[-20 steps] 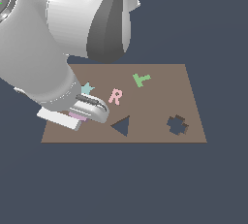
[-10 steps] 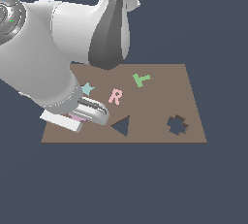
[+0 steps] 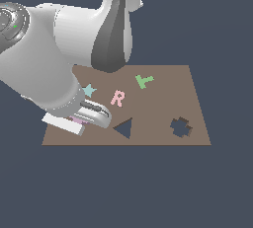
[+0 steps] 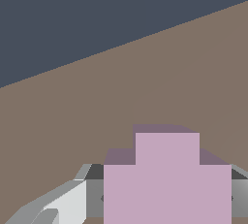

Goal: Insert a designated object into the corresponding slot on a board.

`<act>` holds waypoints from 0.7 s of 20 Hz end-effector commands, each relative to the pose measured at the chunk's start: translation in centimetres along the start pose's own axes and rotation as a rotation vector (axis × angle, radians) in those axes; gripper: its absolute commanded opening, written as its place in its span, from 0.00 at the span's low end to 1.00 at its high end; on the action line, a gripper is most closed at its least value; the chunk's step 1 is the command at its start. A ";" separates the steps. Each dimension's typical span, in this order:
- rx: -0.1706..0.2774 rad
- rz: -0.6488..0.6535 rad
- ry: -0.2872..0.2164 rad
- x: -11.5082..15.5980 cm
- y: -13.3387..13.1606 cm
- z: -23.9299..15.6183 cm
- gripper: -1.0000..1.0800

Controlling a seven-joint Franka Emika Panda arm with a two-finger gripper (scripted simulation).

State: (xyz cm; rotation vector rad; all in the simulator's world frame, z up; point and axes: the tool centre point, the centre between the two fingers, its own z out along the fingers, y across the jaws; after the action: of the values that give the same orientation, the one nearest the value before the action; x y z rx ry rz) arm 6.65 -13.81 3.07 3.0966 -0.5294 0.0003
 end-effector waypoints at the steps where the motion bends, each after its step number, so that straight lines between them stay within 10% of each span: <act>1: 0.000 0.000 0.000 0.0 0.0 0.1 0.00; 14: -0.011 -0.045 0.097 2.4 -3.0 -3.6 0.00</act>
State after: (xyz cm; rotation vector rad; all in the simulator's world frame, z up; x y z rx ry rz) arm 9.22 -12.22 5.84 3.0810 -0.4735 0.1132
